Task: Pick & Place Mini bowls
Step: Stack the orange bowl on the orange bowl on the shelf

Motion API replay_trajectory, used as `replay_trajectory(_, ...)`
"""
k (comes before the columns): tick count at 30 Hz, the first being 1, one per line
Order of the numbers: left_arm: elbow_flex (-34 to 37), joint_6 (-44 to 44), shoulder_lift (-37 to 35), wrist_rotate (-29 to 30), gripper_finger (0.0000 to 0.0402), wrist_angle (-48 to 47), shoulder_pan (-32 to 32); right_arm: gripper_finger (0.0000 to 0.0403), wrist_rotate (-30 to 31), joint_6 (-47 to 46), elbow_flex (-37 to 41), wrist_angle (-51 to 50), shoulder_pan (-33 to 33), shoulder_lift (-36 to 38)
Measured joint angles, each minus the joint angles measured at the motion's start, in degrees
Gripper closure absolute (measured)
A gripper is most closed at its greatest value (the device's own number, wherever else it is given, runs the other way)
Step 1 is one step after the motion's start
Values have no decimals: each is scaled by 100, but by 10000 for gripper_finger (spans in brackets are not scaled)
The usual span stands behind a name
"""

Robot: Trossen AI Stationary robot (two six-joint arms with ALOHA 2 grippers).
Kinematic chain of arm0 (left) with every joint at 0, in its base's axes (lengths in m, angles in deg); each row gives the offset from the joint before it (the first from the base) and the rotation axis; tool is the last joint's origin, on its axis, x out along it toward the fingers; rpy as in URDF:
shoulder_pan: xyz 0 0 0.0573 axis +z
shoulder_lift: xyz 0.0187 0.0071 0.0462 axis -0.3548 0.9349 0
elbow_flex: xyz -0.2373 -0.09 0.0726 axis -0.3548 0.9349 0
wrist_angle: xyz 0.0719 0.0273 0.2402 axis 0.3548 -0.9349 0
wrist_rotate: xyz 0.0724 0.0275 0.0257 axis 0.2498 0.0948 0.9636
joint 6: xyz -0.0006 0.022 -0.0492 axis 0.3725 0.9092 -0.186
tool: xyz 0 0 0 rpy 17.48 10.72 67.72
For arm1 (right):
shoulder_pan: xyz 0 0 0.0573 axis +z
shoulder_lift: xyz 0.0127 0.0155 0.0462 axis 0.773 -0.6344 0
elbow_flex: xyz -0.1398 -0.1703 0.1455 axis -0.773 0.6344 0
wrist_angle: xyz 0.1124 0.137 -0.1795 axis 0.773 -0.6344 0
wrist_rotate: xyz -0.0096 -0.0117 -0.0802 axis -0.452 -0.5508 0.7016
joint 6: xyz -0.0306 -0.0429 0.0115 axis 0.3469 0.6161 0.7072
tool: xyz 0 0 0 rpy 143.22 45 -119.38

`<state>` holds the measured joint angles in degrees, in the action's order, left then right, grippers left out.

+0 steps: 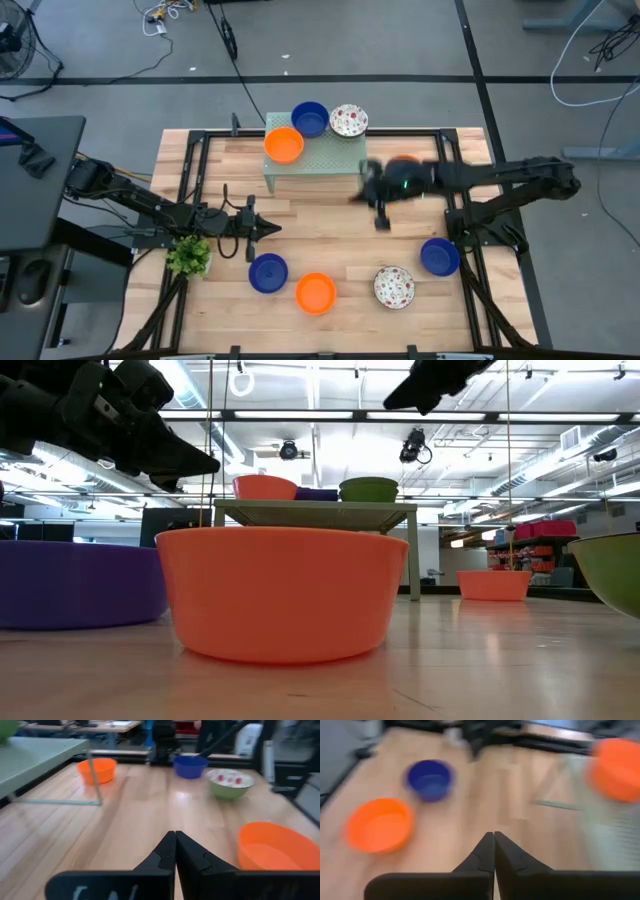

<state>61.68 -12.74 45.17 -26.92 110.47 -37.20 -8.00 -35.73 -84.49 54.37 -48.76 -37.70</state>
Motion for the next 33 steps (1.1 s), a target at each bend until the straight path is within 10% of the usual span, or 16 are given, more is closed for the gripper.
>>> replay_trajectory(8, -785, 1076, 913, -59, 392, 622, -862, 398, 359, -343, 1746, 2801, 1230, -306)
replay_trajectory(16, -3398, 829, 2561, -728, 392, -2956, -888, 397, 1632, -566, 3043, 5084, 1217, -450)
replay_trajectory(23, -5344, 415, 3613, -1599, 341, -5412, -1041, 397, 1730, -950, 3752, 5876, 1021, -511)
replay_trajectory(33, -6386, 570, 4837, -1299, 231, -5789, -1778, 397, 1698, -1077, 3866, 5935, 1021, -511)
